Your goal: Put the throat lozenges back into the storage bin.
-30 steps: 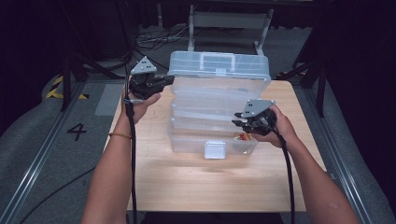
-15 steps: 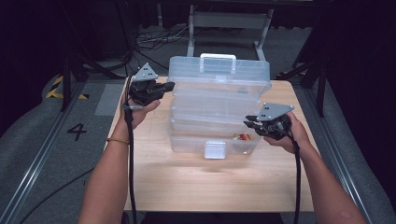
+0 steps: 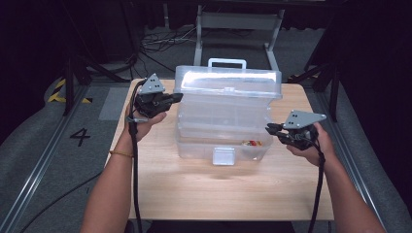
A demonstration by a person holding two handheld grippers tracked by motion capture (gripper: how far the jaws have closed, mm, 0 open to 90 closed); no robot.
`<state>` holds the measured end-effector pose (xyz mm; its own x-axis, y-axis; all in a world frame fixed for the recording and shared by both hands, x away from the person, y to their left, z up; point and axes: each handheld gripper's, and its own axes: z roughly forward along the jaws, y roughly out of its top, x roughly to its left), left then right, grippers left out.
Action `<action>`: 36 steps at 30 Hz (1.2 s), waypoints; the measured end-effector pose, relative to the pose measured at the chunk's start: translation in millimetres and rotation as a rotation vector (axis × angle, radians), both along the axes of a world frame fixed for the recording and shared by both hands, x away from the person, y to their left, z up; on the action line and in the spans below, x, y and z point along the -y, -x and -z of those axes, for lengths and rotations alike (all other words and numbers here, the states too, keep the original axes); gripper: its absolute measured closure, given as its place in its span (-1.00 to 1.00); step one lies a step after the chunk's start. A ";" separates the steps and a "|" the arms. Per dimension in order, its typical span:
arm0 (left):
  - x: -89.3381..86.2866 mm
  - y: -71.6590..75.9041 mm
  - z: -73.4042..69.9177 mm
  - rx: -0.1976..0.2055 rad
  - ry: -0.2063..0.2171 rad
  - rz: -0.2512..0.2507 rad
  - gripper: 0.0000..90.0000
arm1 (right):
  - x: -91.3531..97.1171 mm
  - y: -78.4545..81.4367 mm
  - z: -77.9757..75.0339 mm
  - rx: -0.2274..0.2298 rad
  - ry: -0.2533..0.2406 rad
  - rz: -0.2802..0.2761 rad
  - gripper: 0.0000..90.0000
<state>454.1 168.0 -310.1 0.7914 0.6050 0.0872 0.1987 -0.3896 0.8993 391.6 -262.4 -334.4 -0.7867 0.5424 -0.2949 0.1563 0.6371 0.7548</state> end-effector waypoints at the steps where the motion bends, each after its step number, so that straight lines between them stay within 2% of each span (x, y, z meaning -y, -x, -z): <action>1: 0.3 0.9 0.4 0.003 -0.003 -0.003 1.00 | 2.4 0.8 0.6 -0.010 -0.024 0.001 0.83; 3: 1.1 4.3 1.4 0.005 0.002 0.008 1.00 | 6.5 3.1 2.0 -0.018 -0.042 0.004 0.83; 7: 2.8 9.8 2.5 0.015 -0.017 0.013 1.00 | 9.4 6.2 8.1 -0.019 -0.001 0.033 0.81; 14: 0.5 17.4 7.1 0.013 -0.048 0.029 1.00 | 16.6 9.0 19.0 -0.032 -0.005 0.060 0.79; 18: 0.6 22.4 10.7 0.011 -0.064 0.028 1.00 | 21.7 10.2 23.8 -0.044 -0.024 0.064 0.78; 20: 0.4 24.6 13.2 0.009 -0.064 0.029 1.00 | 25.4 10.9 24.3 -0.045 -0.048 0.070 0.79; 23: -0.5 28.7 17.7 0.008 -0.061 0.027 1.00 | 29.5 10.9 26.7 -0.047 -0.059 0.084 0.77; 32: -1.1 36.3 32.6 -0.015 -0.098 0.040 1.00 | 35.5 12.2 29.2 -0.050 -0.080 0.087 0.80; 36: 0.7 38.6 40.0 -0.023 -0.118 0.043 1.00 | 34.9 13.3 33.5 -0.053 -0.065 0.089 0.81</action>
<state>415.5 167.3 -350.1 0.8190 0.5571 0.1371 0.1996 -0.5007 0.8423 378.3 -297.3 -367.8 -0.7478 0.6277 -0.2163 0.2510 0.5689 0.7832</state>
